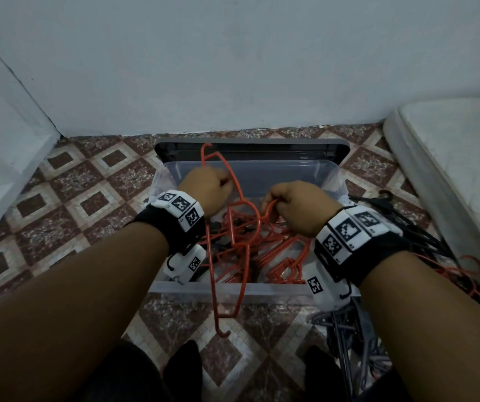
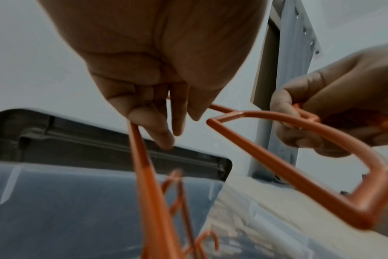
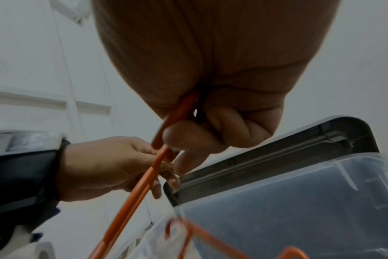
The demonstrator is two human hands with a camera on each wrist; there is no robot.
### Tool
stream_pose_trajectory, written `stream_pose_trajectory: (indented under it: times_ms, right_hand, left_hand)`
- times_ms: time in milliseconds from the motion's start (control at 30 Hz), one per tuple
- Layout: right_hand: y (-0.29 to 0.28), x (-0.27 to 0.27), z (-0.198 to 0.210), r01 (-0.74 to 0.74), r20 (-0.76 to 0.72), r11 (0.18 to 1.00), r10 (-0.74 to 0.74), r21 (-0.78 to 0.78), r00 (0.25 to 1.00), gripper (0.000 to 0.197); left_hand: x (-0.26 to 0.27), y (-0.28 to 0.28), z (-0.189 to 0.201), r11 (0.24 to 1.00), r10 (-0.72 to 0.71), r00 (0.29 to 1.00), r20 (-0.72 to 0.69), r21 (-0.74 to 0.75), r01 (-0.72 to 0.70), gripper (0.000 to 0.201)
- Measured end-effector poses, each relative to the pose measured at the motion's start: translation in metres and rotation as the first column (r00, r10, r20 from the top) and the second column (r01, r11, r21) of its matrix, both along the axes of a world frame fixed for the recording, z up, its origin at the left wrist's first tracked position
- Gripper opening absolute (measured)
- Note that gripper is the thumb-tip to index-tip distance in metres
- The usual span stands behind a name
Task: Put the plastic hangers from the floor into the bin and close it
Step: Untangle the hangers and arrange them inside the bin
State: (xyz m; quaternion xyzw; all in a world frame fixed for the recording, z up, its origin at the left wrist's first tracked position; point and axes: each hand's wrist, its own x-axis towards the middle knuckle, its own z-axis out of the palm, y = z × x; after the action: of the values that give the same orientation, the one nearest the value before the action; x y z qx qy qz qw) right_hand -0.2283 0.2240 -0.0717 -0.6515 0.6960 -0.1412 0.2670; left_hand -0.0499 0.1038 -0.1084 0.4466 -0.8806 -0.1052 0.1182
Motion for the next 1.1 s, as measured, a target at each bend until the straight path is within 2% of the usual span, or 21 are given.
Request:
stream_pose_trajectory:
  times_ms: [100,167,267,333,367,400,433,467,500,533,567,600,667,767,833,933,967,1033,1100]
  right_hand:
    - [-0.001,-0.013,0.013,0.096,0.193,0.988,-0.071,-0.124,0.979,0.03]
    - [-0.001,-0.019,0.019,0.178,0.337,0.972,-0.117,-0.156,0.934,0.03]
    - [-0.001,-0.028,0.023,0.31,0.438,0.933,-0.205,-0.182,0.875,0.032]
    - [-0.002,-0.037,0.025,0.438,0.538,0.876,-0.275,-0.201,0.797,0.035]
    - [-0.002,-0.042,0.027,0.493,0.578,0.846,-0.302,-0.205,0.758,0.035]
    - [-0.002,-0.047,0.029,0.54,0.615,0.817,-0.324,-0.202,0.719,0.034]
    - [-0.002,-0.052,0.031,0.583,0.656,0.79,-0.34,-0.19,0.674,0.032]
    - [-0.002,-0.057,0.032,0.621,0.699,0.765,-0.35,-0.171,0.624,0.03]
    - [-0.002,-0.061,0.033,0.649,0.73,0.745,-0.356,-0.154,0.583,0.028]
    - [-0.002,-0.065,0.034,0.666,0.746,0.731,-0.361,-0.146,0.56,0.028]
    - [-0.001,-0.067,0.035,0.673,0.744,0.725,-0.367,-0.147,0.558,0.027]
    - [-0.001,-0.069,0.035,0.673,0.733,0.723,-0.372,-0.156,0.569,0.027]
    - [-0.001,-0.069,0.034,0.663,0.71,0.729,-0.374,-0.173,0.597,0.027]
    - [-0.003,-0.065,0.033,0.656,0.694,0.732,-0.375,-0.186,0.615,0.025]
    - [-0.004,-0.063,0.032,0.651,0.687,0.734,-0.372,-0.193,0.624,0.025]
    - [-0.003,-0.062,0.03,0.62,0.651,0.759,-0.37,-0.199,0.662,0.026]
    - [-0.002,-0.063,0.029,0.611,0.641,0.765,-0.369,-0.201,0.673,0.027]
    - [0.001,-0.065,0.029,0.604,0.631,0.77,-0.366,-0.208,0.684,0.027]
    - [0.003,-0.067,0.03,0.608,0.633,0.764,-0.366,-0.214,0.682,0.027]
  left_hand:
    - [0.003,-0.006,0.016,0.979,0.072,0.958,-0.277,-0.162,-0.121,0.018]
    - [0.004,-0.005,0.022,0.959,0.037,0.901,-0.433,-0.237,-0.153,0.011]
    - [0.006,-0.004,0.022,0.955,0.005,0.799,-0.601,-0.235,-0.182,0.011]
    - [0.009,-0.008,0.018,0.947,0.079,0.756,-0.65,-0.188,-0.26,0.012]
    - [0.012,-0.011,0.015,0.943,0.151,0.762,-0.629,-0.14,-0.302,0.013]
    - [0.014,-0.014,0.01,0.942,0.231,0.798,-0.556,-0.076,-0.326,0.015]
    - [0.016,-0.015,0.004,0.947,0.289,0.861,-0.418,-0.008,-0.322,0.019]
    - [0.018,-0.013,-0.002,0.957,0.289,0.931,-0.225,0.062,-0.282,0.023]
    - [0.019,-0.01,-0.01,0.968,0.209,0.978,-0.002,0.143,-0.207,0.027]
    - [0.018,-0.005,-0.019,0.963,0.07,0.978,0.197,0.243,-0.117,0.03]
    - [0.017,0.003,-0.027,0.938,-0.086,0.935,0.344,0.345,-0.04,0.034]
    - [0.014,0.011,-0.035,0.9,-0.22,0.876,0.429,0.435,0.014,0.038]
    - [0.004,0.031,-0.051,0.822,-0.393,0.776,0.494,0.566,0.056,0.046]
    - [-0.015,0.058,-0.075,0.771,-0.515,0.677,0.525,0.629,0.099,0.06]
    - [-0.023,0.068,-0.086,0.749,-0.548,0.656,0.519,0.654,0.108,0.061]
    - [-0.028,0.073,-0.092,0.695,-0.601,0.637,0.482,0.709,0.119,0.047]
    - [-0.029,0.073,-0.093,0.714,-0.603,0.61,0.514,0.688,0.126,0.045]
    - [-0.027,0.067,-0.094,0.798,-0.533,0.623,0.572,0.584,0.147,0.038]
    - [-0.02,0.056,-0.098,0.82,-0.505,0.641,0.578,0.553,0.147,0.032]
